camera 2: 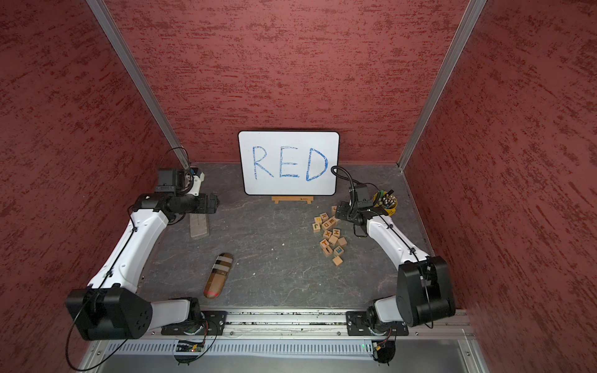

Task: Assemble the uppercase word "red" with letter blocks
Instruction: Pick up the letter block from the center of the board.

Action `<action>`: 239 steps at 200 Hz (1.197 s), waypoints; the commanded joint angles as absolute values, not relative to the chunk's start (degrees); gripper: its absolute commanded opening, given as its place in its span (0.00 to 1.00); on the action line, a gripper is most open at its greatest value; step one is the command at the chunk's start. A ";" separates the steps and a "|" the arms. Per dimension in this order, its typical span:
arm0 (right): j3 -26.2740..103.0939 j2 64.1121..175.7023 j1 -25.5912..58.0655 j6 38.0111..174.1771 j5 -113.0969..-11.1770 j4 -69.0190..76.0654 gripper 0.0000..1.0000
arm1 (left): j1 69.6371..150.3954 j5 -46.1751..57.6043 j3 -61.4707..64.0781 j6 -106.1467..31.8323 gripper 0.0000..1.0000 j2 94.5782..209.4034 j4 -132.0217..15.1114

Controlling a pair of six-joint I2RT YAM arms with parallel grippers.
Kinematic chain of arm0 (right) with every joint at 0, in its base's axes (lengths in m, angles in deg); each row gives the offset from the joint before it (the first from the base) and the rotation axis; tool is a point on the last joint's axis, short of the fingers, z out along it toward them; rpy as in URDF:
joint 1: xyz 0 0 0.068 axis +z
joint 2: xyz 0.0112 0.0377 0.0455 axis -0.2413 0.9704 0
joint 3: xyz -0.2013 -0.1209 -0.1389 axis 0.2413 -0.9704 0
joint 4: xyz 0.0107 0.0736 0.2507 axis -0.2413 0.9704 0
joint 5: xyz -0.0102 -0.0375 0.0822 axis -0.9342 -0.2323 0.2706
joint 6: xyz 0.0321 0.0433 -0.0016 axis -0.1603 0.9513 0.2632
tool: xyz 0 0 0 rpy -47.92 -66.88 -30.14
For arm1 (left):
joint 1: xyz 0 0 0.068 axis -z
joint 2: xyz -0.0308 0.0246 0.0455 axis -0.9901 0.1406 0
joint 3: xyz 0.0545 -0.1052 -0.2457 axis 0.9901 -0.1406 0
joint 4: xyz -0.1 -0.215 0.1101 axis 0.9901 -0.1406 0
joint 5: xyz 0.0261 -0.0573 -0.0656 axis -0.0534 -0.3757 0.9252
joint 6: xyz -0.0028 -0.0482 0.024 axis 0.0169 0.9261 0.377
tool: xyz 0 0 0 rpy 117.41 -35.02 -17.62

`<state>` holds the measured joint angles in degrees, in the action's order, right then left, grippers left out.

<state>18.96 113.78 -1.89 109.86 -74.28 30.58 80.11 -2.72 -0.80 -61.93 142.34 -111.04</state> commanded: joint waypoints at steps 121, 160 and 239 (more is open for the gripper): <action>24.50 122.65 2.92 107.78 -69.83 34.75 0.58 | 82.44 -7.67 3.31 -65.42 0.99 141.54 -111.07; 25.07 121.52 3.08 106.65 -70.24 37.95 0.58 | 82.44 -5.17 4.22 -66.07 1.00 140.31 -112.75; 23.80 119.22 3.04 105.76 -72.04 42.16 0.60 | 82.71 -6.23 9.36 -66.66 0.99 142.11 -113.49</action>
<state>23.46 120.56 2.81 106.21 -70.69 39.89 82.50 -5.52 7.38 -65.45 141.36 -113.01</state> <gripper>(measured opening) 0.597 0.995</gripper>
